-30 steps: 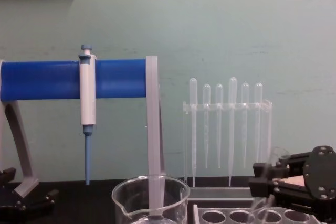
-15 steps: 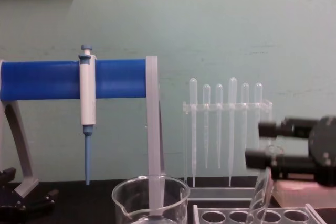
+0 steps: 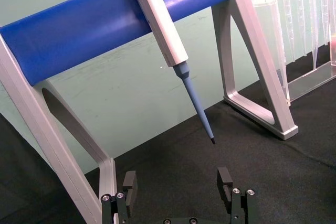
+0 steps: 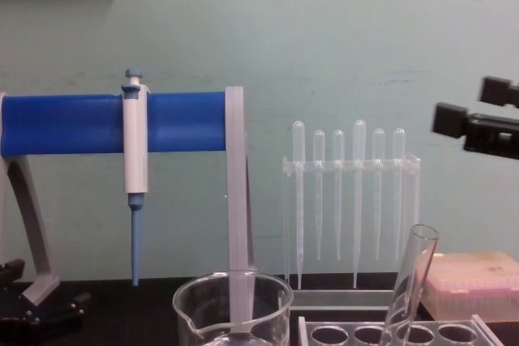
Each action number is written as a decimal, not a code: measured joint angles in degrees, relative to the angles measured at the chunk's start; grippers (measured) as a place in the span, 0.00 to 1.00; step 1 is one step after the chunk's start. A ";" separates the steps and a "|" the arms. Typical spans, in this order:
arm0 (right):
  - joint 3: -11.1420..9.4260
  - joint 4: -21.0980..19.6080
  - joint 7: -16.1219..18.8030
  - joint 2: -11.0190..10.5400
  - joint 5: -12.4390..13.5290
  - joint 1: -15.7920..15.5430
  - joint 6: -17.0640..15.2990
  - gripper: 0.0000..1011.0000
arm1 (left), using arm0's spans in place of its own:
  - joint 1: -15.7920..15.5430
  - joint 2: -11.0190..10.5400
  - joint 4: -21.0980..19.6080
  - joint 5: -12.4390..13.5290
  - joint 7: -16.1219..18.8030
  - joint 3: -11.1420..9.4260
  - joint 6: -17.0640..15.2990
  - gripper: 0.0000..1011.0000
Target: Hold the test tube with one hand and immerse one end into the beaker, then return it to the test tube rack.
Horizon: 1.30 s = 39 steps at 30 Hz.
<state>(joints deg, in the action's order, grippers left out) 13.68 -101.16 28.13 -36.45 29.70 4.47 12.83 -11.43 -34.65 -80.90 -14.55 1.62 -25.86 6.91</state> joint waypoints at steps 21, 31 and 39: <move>-4.69 5.03 -26.54 13.49 -12.66 -7.56 -4.28 0.99 | 0.00 0.00 0.00 0.00 0.00 0.00 0.00 0.99; -4.83 6.20 -26.38 14.27 -13.95 -7.58 -6.27 0.99 | 0.00 0.00 0.00 0.00 0.00 0.00 0.00 0.99; -4.84 5.97 -26.41 14.20 -13.88 -7.60 -6.15 0.99 | 0.00 0.00 0.00 0.00 0.00 0.00 0.00 0.99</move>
<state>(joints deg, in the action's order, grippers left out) 8.85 -95.18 1.71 -22.25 15.81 -3.13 6.68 -11.43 -34.65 -80.90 -14.55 1.62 -25.86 6.91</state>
